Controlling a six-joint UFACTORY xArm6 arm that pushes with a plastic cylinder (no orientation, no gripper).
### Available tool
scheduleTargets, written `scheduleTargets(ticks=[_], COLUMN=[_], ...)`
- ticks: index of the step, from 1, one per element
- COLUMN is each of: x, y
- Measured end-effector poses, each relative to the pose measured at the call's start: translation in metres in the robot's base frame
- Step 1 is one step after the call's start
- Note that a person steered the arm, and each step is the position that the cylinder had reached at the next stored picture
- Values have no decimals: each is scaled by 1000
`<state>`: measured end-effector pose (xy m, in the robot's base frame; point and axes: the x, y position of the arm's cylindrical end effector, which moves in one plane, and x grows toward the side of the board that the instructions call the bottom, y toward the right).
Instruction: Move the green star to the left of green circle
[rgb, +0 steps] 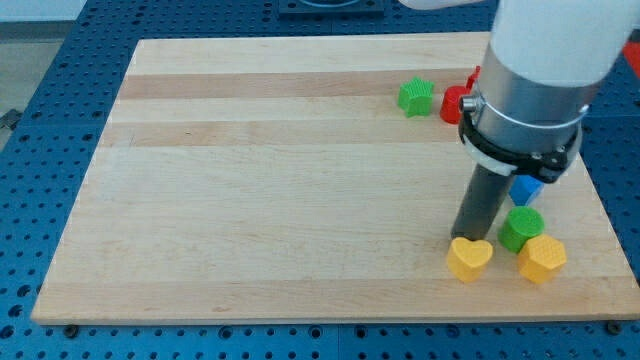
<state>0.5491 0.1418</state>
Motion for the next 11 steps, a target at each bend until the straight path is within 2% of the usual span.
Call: scheduleTargets(ticks=[1,3,4,5,6,7,8,9,11], x=[-1,-111,-157,-190,-231,-277,-280,-262,-195], y=[3,-1,-33,-102,-140,-126,-80,-46,-45])
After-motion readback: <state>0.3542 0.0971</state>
